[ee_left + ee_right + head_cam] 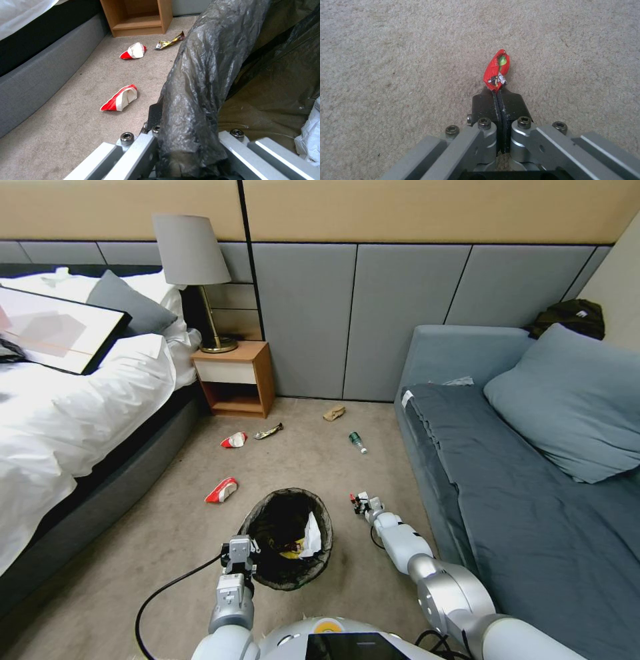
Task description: Pick up the trash bin, then pick up the garbage from the floor and place it into the trash bin.
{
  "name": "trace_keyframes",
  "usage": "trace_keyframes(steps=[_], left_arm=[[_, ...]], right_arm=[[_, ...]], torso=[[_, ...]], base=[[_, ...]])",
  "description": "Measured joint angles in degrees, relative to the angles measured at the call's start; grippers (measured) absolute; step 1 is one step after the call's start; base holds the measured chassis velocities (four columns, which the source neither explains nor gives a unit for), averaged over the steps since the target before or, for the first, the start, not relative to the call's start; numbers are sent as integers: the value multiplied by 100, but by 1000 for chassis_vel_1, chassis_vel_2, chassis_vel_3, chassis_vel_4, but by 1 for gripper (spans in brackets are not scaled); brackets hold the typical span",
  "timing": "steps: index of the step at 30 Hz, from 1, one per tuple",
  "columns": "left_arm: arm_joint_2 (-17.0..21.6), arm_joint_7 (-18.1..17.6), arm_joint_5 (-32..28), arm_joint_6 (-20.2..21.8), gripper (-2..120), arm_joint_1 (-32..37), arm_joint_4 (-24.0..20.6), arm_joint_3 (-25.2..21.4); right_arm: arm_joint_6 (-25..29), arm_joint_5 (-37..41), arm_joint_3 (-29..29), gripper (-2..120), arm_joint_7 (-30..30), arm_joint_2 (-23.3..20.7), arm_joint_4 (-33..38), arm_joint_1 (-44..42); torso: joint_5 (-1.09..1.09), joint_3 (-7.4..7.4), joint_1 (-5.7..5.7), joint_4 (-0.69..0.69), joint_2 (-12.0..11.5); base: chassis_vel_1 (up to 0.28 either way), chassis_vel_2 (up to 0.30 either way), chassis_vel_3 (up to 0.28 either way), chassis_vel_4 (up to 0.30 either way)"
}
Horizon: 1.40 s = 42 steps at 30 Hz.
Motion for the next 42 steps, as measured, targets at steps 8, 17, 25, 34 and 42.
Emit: trace_keyframes(steps=[8,17,25,34,42], left_arm=[[1,2,-6,16,0,-14,1,-6],[5,5,-12,24,0,-32,16,0],[26,9,-38,34,0,-78,99,-6],[76,12,-126,69,0,-188,212,-12],[102,21,-149,91,0,-284,321,33]], right_arm=[[33,15,-2,0,26,-3,49,-37],[114,14,-2,0,25,-21,33,-37],[774,-170,-9,0,333,-138,604,-357],[1156,192,-158,0,450,-323,2650,-1293],[1180,639,-446,0,425,-568,5583,-2574]], torso=[[0,0,0,-2,0],[2,0,0,-1,0],[-6,2,2,-8,-1],[-2,0,1,-2,-1],[-2,0,0,0,-1]], base=[[0,0,0,0],[0,0,0,0],[0,0,0,0],[0,0,0,0],[0,0,0,0]])
